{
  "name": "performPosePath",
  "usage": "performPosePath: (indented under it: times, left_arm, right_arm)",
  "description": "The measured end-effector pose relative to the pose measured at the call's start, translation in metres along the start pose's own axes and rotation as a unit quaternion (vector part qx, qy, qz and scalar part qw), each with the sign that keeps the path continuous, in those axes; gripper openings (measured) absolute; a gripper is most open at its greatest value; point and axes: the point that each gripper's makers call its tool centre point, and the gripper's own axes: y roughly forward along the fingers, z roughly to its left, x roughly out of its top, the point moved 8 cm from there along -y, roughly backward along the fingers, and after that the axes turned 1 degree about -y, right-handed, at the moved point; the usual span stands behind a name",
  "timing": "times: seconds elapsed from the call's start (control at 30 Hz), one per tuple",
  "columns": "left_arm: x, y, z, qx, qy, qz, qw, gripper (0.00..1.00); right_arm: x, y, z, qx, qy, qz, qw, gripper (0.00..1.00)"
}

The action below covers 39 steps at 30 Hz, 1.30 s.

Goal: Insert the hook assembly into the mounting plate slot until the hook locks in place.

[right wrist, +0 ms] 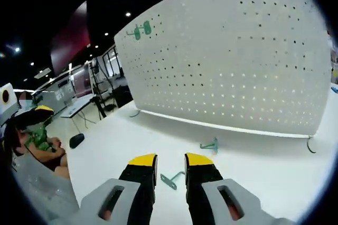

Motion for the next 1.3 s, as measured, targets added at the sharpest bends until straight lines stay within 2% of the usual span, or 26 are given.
performPosePath:
  times: [0.33,0.67,0.97,1.3]
  left_arm:
    - [0.000,-0.004,-0.001,0.016,0.001,0.008,0.9998,0.85]
    - [-0.005,-0.010,0.001,0.040,-0.003,0.015,0.9991,0.84]
    - [-0.009,-0.014,0.002,0.052,-0.013,0.020,0.9984,0.83]
    - [-0.011,-0.014,0.002,0.058,-0.017,0.022,0.9979,0.83]
  right_arm:
    - [-0.021,0.016,-0.001,0.027,-0.012,0.046,0.9985,0.21]
    - [-0.040,0.028,-0.005,0.029,-0.034,0.082,0.9957,0.20]
    - [-0.058,0.039,-0.004,0.043,-0.033,0.111,0.9923,0.19]
    - [-0.066,0.046,-0.008,0.045,-0.029,0.122,0.9910,0.14]
